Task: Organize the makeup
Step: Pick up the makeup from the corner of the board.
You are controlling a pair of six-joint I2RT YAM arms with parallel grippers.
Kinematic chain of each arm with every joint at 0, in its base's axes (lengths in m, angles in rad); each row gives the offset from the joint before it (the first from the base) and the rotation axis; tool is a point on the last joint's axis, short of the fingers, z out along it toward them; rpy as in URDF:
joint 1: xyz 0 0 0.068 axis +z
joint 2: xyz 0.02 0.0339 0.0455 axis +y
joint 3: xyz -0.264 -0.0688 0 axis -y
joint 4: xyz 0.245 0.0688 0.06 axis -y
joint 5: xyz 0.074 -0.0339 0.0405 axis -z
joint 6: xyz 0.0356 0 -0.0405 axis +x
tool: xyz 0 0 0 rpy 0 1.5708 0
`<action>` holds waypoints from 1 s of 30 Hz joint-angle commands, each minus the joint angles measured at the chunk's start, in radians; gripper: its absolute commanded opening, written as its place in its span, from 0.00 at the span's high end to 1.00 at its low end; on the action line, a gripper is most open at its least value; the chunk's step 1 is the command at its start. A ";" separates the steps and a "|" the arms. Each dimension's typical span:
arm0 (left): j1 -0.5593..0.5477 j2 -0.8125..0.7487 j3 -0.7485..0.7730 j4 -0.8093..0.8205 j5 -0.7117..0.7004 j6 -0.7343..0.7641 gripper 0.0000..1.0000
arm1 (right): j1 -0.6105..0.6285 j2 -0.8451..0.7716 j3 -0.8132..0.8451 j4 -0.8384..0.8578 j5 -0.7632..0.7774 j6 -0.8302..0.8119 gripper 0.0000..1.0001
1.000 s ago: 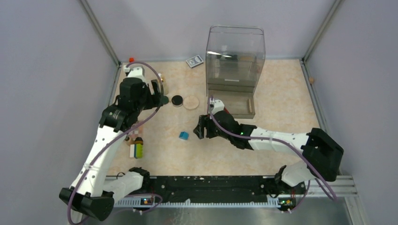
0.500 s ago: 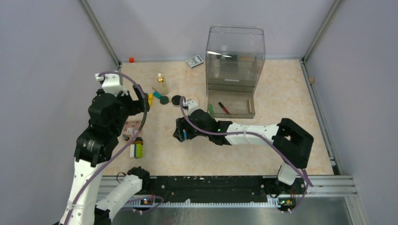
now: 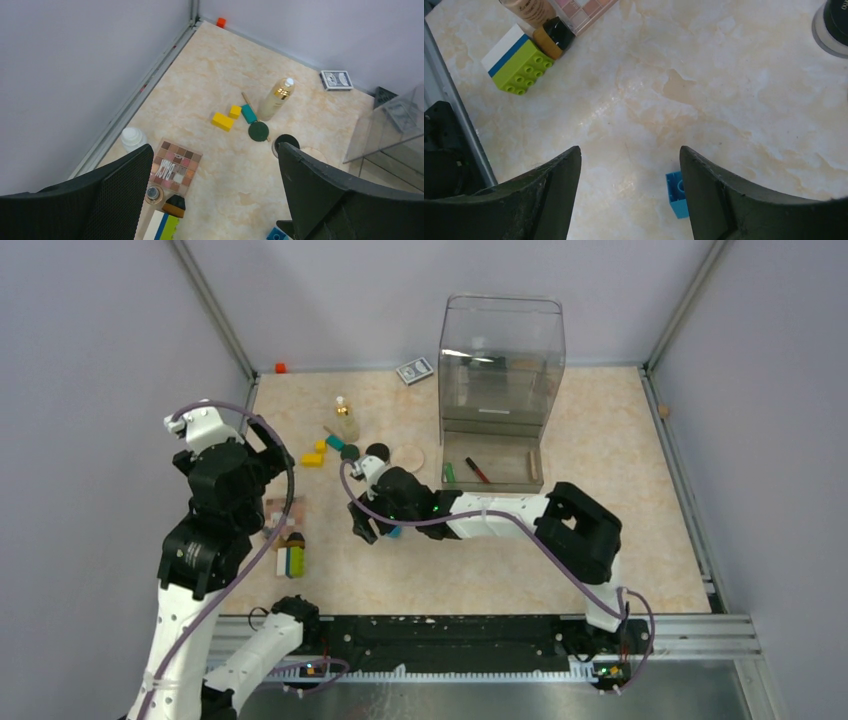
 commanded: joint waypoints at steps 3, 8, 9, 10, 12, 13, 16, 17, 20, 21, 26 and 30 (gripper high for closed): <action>0.004 0.028 -0.026 -0.032 -0.137 -0.112 0.01 | -0.001 0.076 0.109 0.017 -0.092 -0.124 0.29; 0.004 0.086 -0.086 -0.059 -0.119 -0.191 0.01 | -0.019 0.045 0.066 0.048 -0.120 -0.102 0.29; 0.004 0.099 -0.097 -0.061 -0.119 -0.208 0.01 | -0.021 0.033 0.055 0.049 -0.120 -0.102 0.29; 0.005 0.112 -0.105 -0.061 -0.118 -0.222 0.01 | -0.026 0.021 0.045 0.049 -0.119 -0.102 0.29; 0.014 0.139 -0.106 -0.055 -0.105 -0.242 0.01 | -0.034 -0.004 0.022 0.047 -0.114 -0.100 0.29; 0.025 0.156 -0.104 -0.049 -0.089 -0.244 0.01 | -0.037 -0.020 0.008 0.049 -0.114 -0.099 0.28; 0.080 0.221 -0.106 -0.048 -0.007 -0.242 0.01 | -0.051 -0.069 -0.035 0.059 -0.115 -0.083 0.28; 0.102 0.235 -0.112 -0.050 0.022 -0.244 0.02 | -0.056 -0.084 -0.049 0.063 -0.118 -0.074 0.28; 0.130 0.253 -0.163 -0.047 0.083 -0.248 0.08 | -0.066 -0.121 -0.085 0.070 -0.120 -0.055 0.28; 0.130 0.252 -0.184 -0.046 0.098 -0.252 0.11 | -0.067 -0.134 -0.096 0.069 -0.120 -0.050 0.28; 0.128 0.243 -0.304 -0.011 0.276 -0.215 0.25 | -0.074 -0.182 -0.140 0.078 -0.123 -0.030 0.28; 0.127 0.279 -0.356 -0.067 0.304 -0.246 0.27 | -0.083 -0.201 -0.159 0.076 -0.119 -0.019 0.28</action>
